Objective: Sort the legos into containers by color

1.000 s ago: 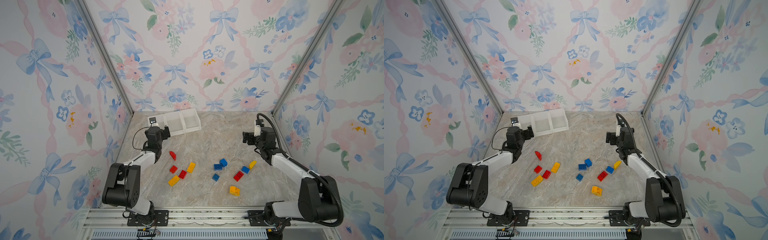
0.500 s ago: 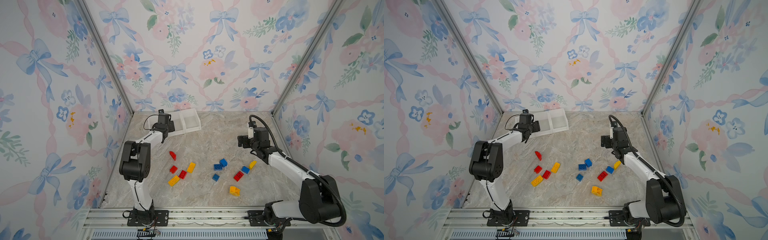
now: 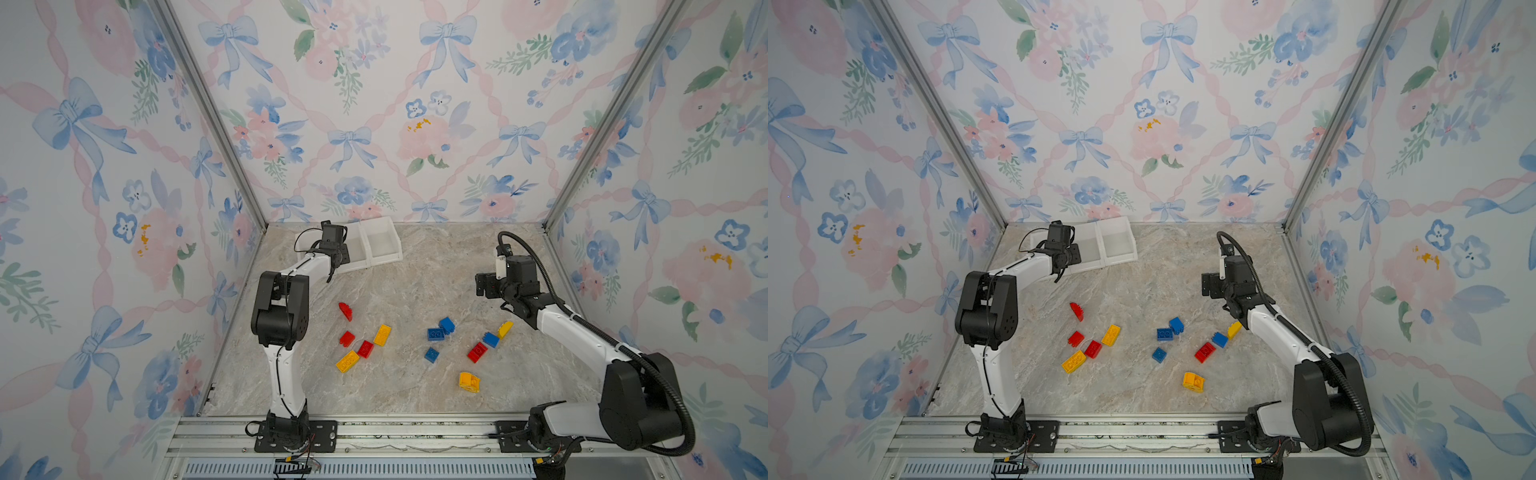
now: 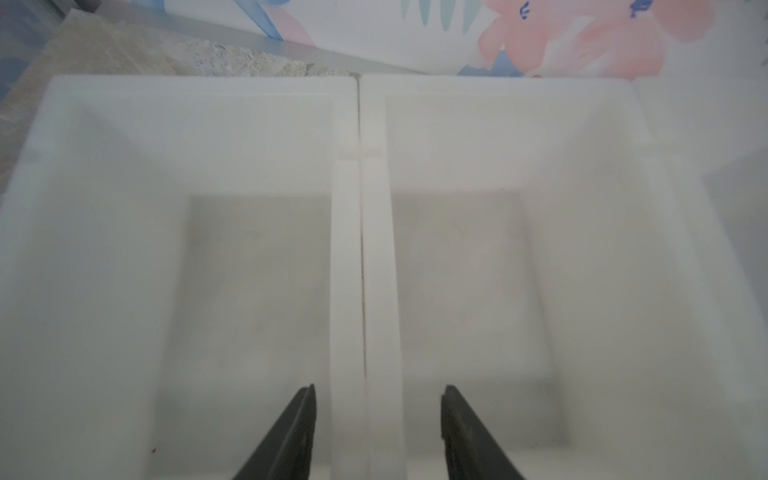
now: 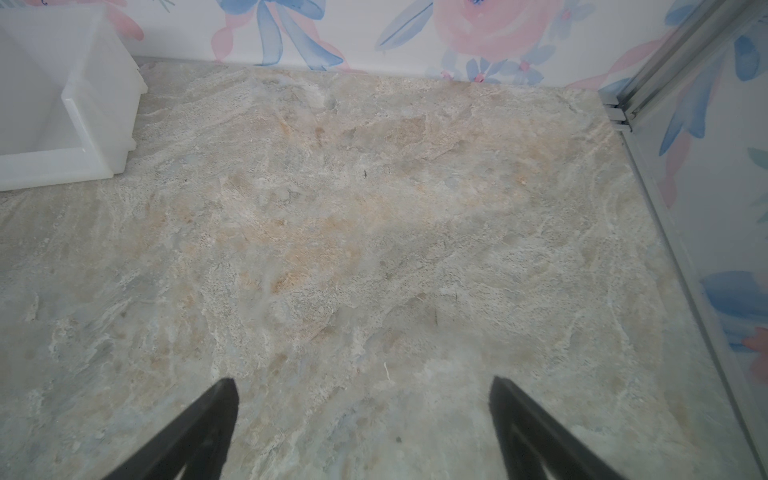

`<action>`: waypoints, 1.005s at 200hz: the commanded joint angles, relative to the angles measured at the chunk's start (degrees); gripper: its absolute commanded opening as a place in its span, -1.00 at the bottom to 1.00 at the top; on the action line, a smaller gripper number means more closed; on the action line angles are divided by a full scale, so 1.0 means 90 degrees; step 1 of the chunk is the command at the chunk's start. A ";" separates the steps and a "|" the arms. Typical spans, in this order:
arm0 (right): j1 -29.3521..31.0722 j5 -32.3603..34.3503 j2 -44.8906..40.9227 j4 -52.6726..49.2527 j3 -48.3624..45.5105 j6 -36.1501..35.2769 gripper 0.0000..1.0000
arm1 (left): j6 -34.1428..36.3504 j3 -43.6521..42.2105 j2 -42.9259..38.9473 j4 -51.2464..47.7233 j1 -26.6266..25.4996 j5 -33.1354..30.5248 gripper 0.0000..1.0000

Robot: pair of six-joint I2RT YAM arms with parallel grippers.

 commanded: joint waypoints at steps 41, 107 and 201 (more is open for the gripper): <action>0.0087 0.0175 -0.0246 -0.0184 0.0145 0.0037 0.94 | -0.0033 -0.0049 0.0012 -0.0176 -0.0344 -0.0031 -0.45; 0.0089 0.0147 -0.0319 -0.0213 0.0088 0.0056 0.94 | -0.0164 -0.0380 -0.0170 -0.0198 -0.1093 0.0098 -0.60; 0.0087 0.0167 -0.0703 -0.0315 -0.0124 0.0077 0.94 | -0.0591 -0.0610 -0.0196 -0.0383 -0.2412 0.0170 -0.65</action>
